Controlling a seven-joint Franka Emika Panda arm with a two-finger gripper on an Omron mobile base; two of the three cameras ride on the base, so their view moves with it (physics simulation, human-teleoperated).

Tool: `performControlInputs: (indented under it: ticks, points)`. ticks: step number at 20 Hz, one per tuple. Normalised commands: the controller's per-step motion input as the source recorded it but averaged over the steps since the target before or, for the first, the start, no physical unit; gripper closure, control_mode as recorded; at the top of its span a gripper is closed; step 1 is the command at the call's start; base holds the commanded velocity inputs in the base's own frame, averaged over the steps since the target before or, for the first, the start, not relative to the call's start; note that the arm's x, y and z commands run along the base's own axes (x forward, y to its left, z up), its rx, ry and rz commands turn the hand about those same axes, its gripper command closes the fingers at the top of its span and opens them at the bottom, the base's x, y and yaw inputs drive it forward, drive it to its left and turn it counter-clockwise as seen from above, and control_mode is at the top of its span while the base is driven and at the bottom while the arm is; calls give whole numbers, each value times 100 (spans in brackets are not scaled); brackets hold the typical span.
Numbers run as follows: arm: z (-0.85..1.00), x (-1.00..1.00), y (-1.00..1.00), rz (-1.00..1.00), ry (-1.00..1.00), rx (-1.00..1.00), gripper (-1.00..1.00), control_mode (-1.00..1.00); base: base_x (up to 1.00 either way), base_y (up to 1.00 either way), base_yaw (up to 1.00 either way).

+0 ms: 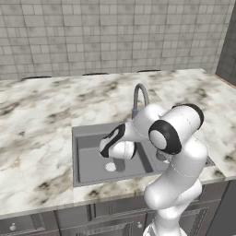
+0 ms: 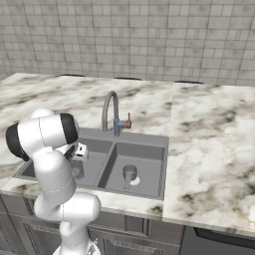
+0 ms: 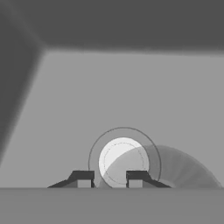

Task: Move any existing items from the left basin to the right basin for drying. Then move the glass cup from the counter to the left basin of the sink for washing.

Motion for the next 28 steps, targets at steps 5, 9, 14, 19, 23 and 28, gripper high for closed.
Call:
performControlInputs:
  ticks: [5,9,14,19,23,28]
  points:
    - [2,-1,2,0,-1,0,-100,-100,0,0,0]
    - [19,-2,0,0,-1,0,-100,-100,0,0,0]
    - [48,-7,0,0,-3,0,-100,-100,0,0,0]
    - [67,-27,7,0,-5,-4,-100,-100,0,0,0]
    - [78,-31,1,0,-5,-5,-100,-100,0,0,0]
    - [85,-29,0,-1,-1,0,-100,-100,0,0,0]
